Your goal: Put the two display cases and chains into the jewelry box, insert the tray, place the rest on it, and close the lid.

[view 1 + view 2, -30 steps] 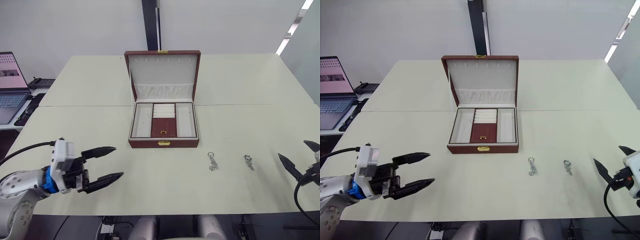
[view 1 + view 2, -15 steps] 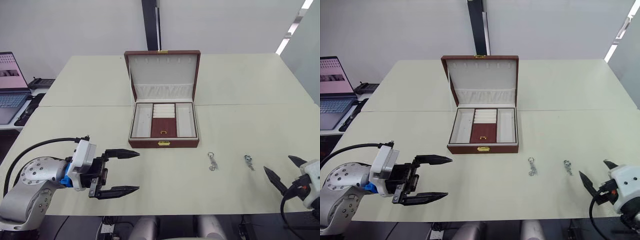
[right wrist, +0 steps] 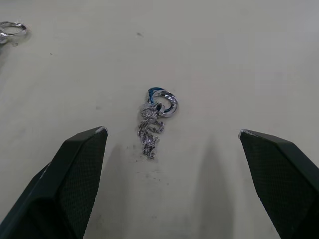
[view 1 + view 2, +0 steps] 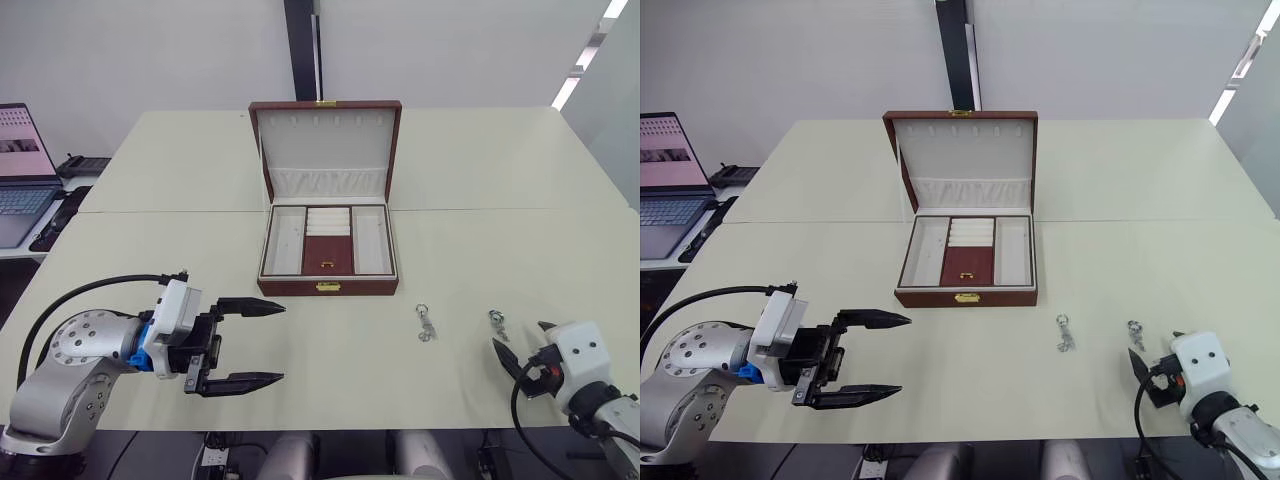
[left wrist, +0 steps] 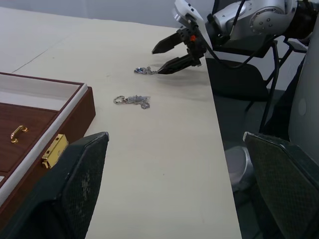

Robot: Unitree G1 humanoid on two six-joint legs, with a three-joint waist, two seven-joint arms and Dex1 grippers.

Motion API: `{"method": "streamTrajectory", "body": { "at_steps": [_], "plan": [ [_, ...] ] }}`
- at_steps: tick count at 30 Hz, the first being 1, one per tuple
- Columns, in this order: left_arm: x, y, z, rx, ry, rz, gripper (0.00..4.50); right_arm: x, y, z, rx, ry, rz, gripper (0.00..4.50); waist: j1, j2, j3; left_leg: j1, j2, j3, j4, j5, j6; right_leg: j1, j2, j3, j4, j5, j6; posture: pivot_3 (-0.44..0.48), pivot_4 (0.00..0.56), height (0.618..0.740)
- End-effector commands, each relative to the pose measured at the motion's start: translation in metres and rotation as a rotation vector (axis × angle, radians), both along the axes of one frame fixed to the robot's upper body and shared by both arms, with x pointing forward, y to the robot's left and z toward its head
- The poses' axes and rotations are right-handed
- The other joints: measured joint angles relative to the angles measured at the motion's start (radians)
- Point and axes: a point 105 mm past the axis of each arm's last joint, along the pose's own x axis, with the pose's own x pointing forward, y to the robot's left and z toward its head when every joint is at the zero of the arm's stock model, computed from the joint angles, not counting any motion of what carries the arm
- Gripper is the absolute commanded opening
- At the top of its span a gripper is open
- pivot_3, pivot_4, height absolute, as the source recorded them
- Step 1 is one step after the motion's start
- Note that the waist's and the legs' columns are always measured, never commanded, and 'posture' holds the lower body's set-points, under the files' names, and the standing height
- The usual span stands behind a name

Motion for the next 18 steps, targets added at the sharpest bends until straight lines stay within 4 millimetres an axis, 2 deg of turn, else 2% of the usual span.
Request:
{"method": "streamTrajectory", "body": {
  "at_steps": [1, 7, 10, 14, 18],
  "plan": [
    [-0.002, -0.004, 0.002, -0.001, -0.028, -0.028, 4.50, 0.006, 0.007, -0.002, 0.031, -0.016, -0.038, 4.48, 0.000, 0.001, 0.000, 0.000, 0.000, 0.000, 0.000, 0.000, 0.000, 0.000, 0.000, 0.000, 0.000, 0.000, 0.000, 0.000, 0.150, 0.740],
    [-0.001, -0.006, 0.002, -0.002, -0.030, -0.036, 4.50, 0.011, 0.011, -0.009, 0.051, 0.014, -0.058, 4.48, 0.000, 0.000, 0.000, 0.000, 0.000, 0.000, 0.000, 0.000, 0.000, 0.000, 0.000, 0.000, 0.000, 0.000, 0.000, 0.000, 0.150, 0.740],
    [-0.001, -0.002, -0.003, 0.007, -0.026, -0.034, 4.50, 0.008, 0.011, -0.014, 0.064, 0.048, -0.069, 3.91, -0.001, 0.000, 0.000, 0.000, 0.000, 0.000, 0.000, 0.000, 0.000, 0.000, 0.001, 0.000, 0.000, 0.000, 0.000, 0.000, 0.150, 0.740],
    [-0.003, 0.002, -0.010, 0.009, -0.021, -0.034, 4.50, 0.003, 0.011, -0.021, 0.072, 0.086, -0.088, 2.64, -0.001, 0.000, -0.001, 0.000, 0.000, 0.000, 0.000, 0.000, 0.000, 0.000, 0.001, 0.000, 0.000, 0.000, 0.000, 0.000, 0.150, 0.740],
    [-0.003, 0.005, -0.014, 0.015, -0.018, -0.033, 4.50, 0.003, 0.009, -0.023, 0.056, 0.098, -0.101, 1.79, 0.000, -0.002, -0.002, 0.000, 0.000, -0.001, 0.000, 0.000, 0.000, 0.000, 0.001, 0.000, 0.000, 0.000, 0.000, 0.000, 0.150, 0.740]
  ]
}}
